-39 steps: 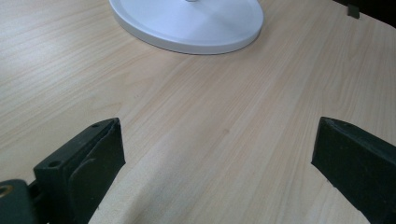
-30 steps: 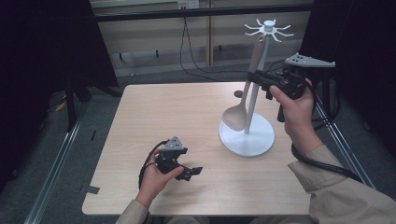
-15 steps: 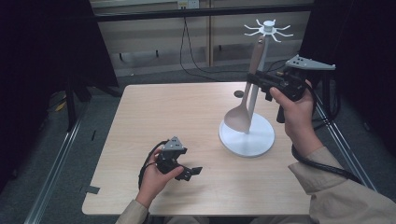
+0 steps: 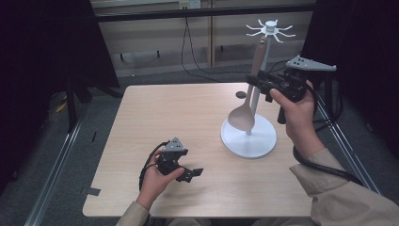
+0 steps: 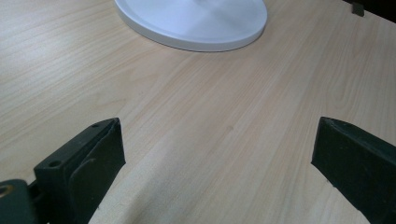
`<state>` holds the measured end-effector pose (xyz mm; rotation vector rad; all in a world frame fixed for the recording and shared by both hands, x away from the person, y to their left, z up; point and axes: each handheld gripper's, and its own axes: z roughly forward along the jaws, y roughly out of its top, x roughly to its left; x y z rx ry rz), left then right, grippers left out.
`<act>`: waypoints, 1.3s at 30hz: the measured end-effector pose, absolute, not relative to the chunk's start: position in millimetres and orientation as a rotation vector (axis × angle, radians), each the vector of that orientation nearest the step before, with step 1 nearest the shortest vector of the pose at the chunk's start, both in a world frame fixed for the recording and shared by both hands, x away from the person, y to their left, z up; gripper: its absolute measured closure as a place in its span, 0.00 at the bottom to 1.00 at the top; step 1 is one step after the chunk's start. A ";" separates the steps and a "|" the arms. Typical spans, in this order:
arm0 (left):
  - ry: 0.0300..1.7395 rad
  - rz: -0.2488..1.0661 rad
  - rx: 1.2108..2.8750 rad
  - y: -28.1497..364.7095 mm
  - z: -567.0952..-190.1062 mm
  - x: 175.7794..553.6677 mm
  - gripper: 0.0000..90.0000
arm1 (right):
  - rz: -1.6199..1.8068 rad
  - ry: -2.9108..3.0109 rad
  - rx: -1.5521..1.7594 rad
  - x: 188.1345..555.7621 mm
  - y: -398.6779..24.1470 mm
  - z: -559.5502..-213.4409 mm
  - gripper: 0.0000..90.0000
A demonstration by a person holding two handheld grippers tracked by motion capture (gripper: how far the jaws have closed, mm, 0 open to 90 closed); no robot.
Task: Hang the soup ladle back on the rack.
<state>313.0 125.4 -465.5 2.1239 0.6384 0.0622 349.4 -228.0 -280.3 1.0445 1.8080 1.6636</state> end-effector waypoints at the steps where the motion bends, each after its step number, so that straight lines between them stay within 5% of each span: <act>1: 0.639 0.061 2.122 125.3 -465.4 313.0 0.03 | 1.660 1.808 1.046 349.4 -227.9 -280.4 0.66; 39: 0.634 0.067 2.134 124.8 -466.0 312.4 0.03 | 1.563 1.796 1.095 334.9 -239.7 -288.8 0.36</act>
